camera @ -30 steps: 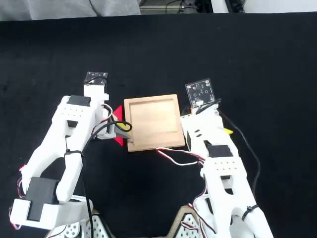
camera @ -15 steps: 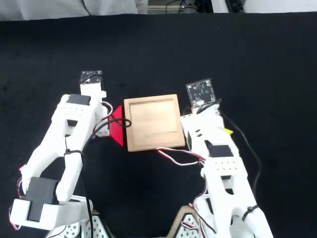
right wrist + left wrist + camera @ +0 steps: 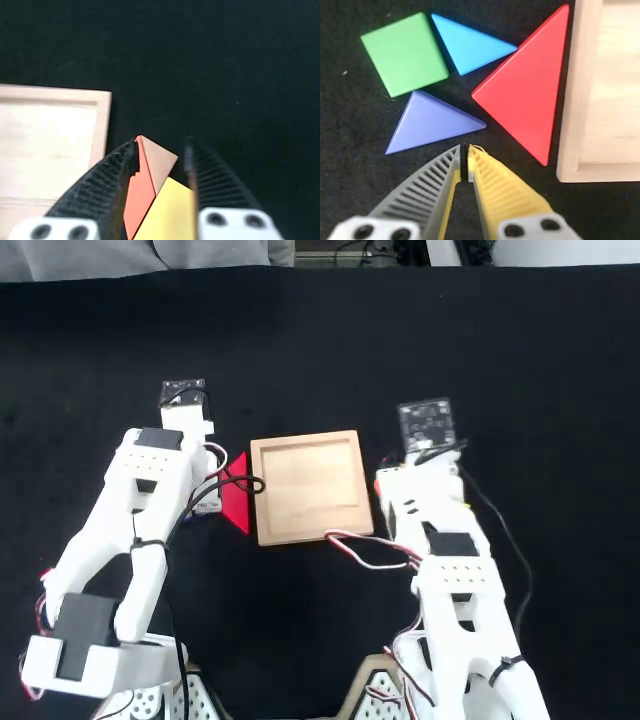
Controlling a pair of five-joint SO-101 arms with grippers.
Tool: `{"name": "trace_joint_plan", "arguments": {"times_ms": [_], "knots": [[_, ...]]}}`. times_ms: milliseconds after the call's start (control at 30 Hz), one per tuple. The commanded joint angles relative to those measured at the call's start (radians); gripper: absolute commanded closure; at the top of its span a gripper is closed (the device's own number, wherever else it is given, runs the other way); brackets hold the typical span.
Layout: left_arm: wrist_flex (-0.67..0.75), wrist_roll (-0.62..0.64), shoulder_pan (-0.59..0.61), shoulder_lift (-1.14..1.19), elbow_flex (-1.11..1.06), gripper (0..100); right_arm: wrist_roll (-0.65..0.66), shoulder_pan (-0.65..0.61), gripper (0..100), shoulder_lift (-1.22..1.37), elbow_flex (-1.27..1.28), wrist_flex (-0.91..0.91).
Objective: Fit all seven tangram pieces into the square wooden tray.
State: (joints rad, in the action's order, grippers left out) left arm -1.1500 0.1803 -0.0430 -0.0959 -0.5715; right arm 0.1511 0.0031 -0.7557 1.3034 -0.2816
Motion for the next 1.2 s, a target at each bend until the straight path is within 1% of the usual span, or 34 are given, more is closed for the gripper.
{"name": "trace_joint_plan", "arguments": {"times_ms": [0, 33, 100, 200, 267, 367, 433, 533, 600, 733, 833, 900, 1033, 1100, 1133, 1167], "knots": [[0.0, -0.023, 0.002, 0.029, 0.054, 95, -0.041, 0.026, 72.3, -0.038, -0.031, -0.006], [-0.003, -0.018, 0.002, 0.046, 0.058, 93, -0.04, 0.025, 72.1, -0.038, -0.033, -0.011], [-0.003, -0.015, 0.001, 0.069, 0.058, 86, -0.04, 0.025, 73.8, -0.038, -0.033, -0.006], [-0.003, 0.026, 0.001, 0.078, 0.059, 76, -0.038, 0.025, 78.5, -0.036, -0.033, -0.006], [-0.003, 0.032, -0.001, 0.074, 0.064, 75, -0.038, 0.026, 85.2, -0.036, -0.033, -0.005], [-0.031, 0.035, 0.007, 0.054, 0.101, 80, -0.038, 0.028, 99.0, -0.036, -0.031, -0.005], [-0.057, 0.038, 0.01, 0.046, 0.131, 86, -0.038, 0.029, 96.1, -0.036, -0.031, -0.005], [-0.078, 0.038, 0.01, 0.048, 0.153, 98, -0.038, 0.032, 92.3, -0.036, -0.035, -0.005], [-0.075, 0.038, 0.012, 0.049, 0.153, 95, -0.044, 0.032, 89.9, -0.036, -0.035, -0.005], [-0.077, 0.04, 0.051, 0.049, 0.16, 97, -0.041, 0.032, 82.2, -0.036, -0.036, -0.005], [-0.083, 0.04, 0.051, 0.049, 0.154, 95, -0.04, 0.032, 77.4, -0.036, -0.036, -0.005], [-0.084, 0.044, 0.048, 0.049, 0.153, 92, -0.04, 0.032, 76.0, -0.036, -0.036, -0.005], [-0.103, 0.124, 0.053, 0.051, 0.153, 81, -0.04, 0.032, 76.1, -0.036, -0.035, -0.005], [-0.126, 0.133, 0.047, 0.051, 0.156, 74, -0.038, 0.031, 76.3, -0.036, -0.035, -0.005], [-0.129, 0.137, 0.044, 0.051, 0.157, 71, -0.034, 0.028, 78.0, -0.036, -0.035, -0.006], [-0.132, 0.137, 0.041, 0.051, 0.159, 69, -0.012, 0.026, 82.0, -0.036, -0.033, -0.008]]}}
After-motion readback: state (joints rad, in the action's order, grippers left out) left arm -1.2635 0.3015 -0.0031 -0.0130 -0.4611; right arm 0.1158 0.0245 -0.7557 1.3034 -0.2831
